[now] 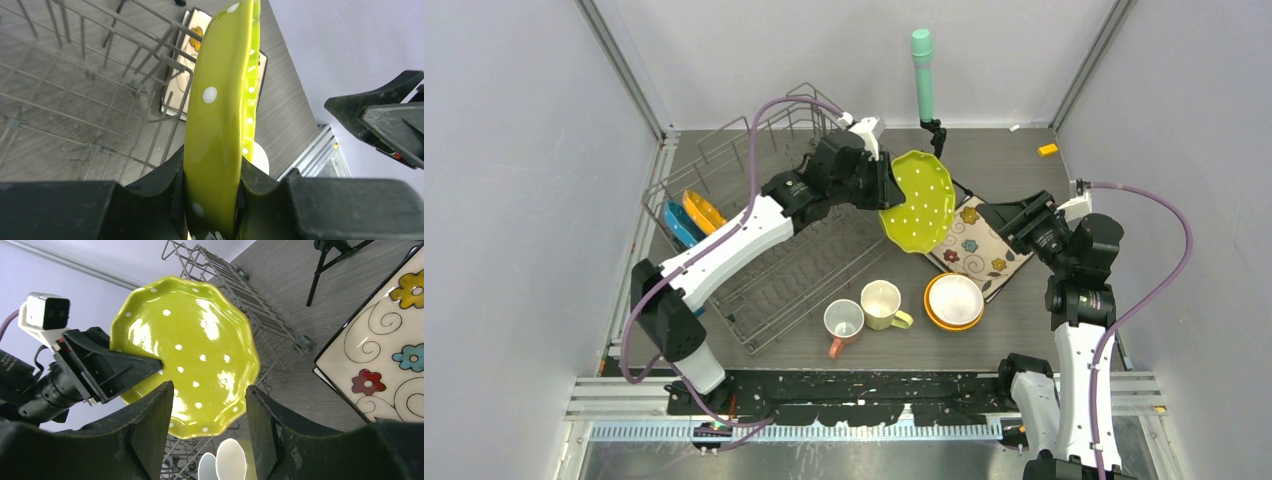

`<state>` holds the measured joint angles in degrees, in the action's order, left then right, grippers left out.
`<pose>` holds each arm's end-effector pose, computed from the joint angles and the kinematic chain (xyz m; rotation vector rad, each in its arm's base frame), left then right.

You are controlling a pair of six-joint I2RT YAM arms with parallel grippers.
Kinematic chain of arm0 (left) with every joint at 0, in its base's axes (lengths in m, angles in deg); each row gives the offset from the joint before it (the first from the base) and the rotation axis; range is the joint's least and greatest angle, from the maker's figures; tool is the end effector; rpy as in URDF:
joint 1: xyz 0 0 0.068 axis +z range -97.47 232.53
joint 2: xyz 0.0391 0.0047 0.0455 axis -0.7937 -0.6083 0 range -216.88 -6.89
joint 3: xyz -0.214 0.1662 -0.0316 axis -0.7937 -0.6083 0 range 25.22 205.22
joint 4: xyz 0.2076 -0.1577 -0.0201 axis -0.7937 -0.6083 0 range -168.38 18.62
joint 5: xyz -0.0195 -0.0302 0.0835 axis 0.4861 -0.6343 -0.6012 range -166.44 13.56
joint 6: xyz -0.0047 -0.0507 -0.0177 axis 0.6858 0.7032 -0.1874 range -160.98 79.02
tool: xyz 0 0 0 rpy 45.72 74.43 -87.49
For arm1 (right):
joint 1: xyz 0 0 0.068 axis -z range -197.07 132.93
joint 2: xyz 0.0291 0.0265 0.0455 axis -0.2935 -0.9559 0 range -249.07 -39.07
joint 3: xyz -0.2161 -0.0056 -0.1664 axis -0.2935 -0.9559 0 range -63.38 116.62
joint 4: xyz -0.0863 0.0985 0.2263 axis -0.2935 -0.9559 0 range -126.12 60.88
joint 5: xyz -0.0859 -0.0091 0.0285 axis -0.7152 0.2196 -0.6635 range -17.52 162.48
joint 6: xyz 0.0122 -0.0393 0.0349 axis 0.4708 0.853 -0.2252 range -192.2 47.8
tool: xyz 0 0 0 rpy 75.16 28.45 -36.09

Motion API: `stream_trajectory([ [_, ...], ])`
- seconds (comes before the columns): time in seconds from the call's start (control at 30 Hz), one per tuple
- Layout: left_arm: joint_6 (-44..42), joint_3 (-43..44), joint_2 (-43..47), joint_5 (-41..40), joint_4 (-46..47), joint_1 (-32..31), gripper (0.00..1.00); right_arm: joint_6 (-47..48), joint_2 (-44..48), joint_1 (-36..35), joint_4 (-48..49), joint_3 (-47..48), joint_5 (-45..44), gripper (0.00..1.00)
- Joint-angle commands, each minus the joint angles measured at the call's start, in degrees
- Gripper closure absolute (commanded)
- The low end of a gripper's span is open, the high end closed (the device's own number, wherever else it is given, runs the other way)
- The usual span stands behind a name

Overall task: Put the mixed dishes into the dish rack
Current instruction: Insert the plate into the dish rack.

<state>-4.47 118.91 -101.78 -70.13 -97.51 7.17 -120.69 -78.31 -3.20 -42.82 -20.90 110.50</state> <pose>0.2685 -0.2773 0.3812 0.2430 2.1849 -0.9679 0.1579 -0.0164 0.3357 0.4783 1.7623 1.0120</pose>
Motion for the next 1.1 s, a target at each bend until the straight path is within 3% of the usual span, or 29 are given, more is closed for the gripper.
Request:
stream_trajectory([
  [0.0, -0.6, 1.67, 6.6, -1.14, 8.73, 1.4, 1.0, -0.43, 0.75, -0.25, 2.46, 0.72, -0.49, 0.39],
  [0.17, -1.27, 1.52, 8.09, 0.6, 10.28, 1.59, 1.0, -0.54, 0.83, -0.32, 2.38, 0.48, -0.96, 0.39],
  [0.37, -2.85, 0.61, 11.52, -3.15, 9.9, 2.16, 1.0, -0.64, 0.86, -0.29, 2.11, 0.18, -1.66, 0.39],
  [0.57, -1.53, -9.12, 19.71, -18.82, 16.14, 3.64, 1.0, -0.94, 0.69, -0.3, 1.27, -0.52, -4.24, 0.39],
  [0.83, -3.94, -12.63, 26.54, -31.54, 14.5, 5.3, 1.0, -1.35, -0.22, -0.27, 0.65, -0.72, -5.17, 0.39],
  [1.07, -5.0, -12.53, 27.75, -49.0, 6.95, 5.37, 1.0, -0.71, -0.77, -0.3, -1.49, -0.84, -6.59, 0.39],
])
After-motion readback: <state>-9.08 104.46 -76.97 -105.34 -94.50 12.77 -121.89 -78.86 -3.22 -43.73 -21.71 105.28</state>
